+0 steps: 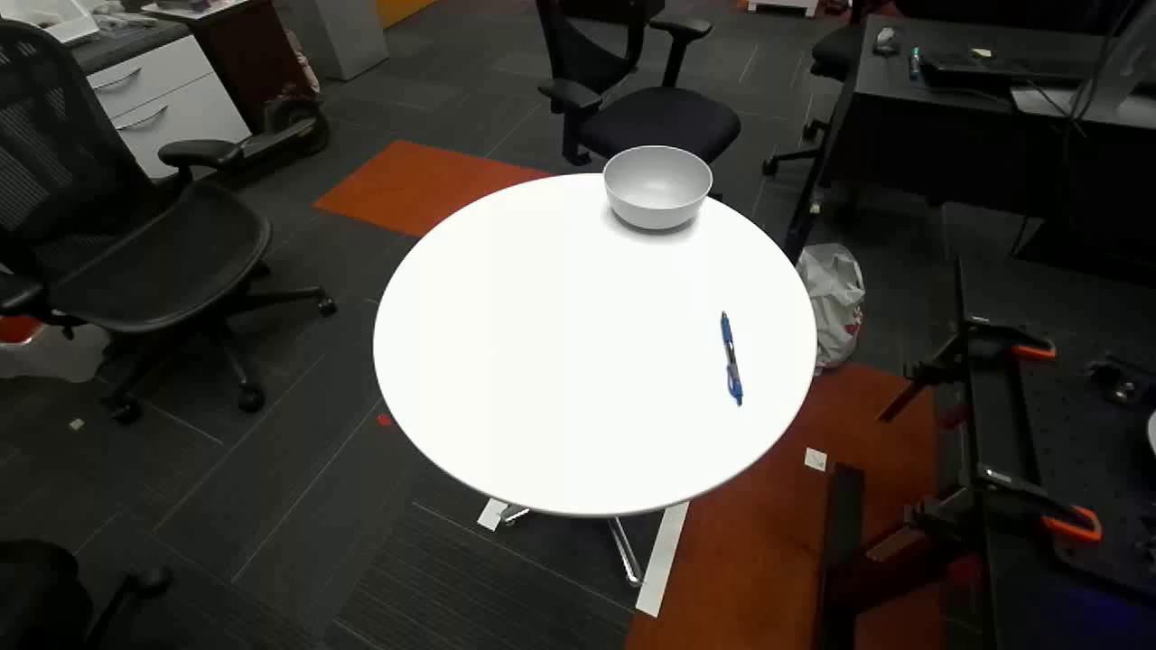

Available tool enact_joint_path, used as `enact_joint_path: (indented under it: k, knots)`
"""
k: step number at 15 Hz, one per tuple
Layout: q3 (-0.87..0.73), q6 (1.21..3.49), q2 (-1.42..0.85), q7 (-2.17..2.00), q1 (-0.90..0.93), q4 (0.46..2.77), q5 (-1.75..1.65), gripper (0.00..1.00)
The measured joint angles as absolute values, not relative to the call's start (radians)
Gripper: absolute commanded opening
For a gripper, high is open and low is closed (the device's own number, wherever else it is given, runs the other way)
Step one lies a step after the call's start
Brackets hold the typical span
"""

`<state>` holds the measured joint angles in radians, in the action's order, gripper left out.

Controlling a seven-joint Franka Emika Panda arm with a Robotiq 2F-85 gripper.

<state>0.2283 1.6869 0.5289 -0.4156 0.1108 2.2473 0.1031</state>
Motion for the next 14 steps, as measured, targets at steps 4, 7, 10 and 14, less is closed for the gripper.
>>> enact_joint_path:
  k: [4,7,10,14]
  knots:
    - [0.228,1.687,0.529,-0.416,0.111,2.247,0.103,1.0]
    - [0.228,1.687,0.529,-0.416,0.111,2.247,0.103,1.0]
    - [0.227,1.696,0.525,-0.416,0.109,2.253,0.101,1.0]
    - [0.211,1.859,0.495,-0.416,0.082,2.336,0.093,1.0]
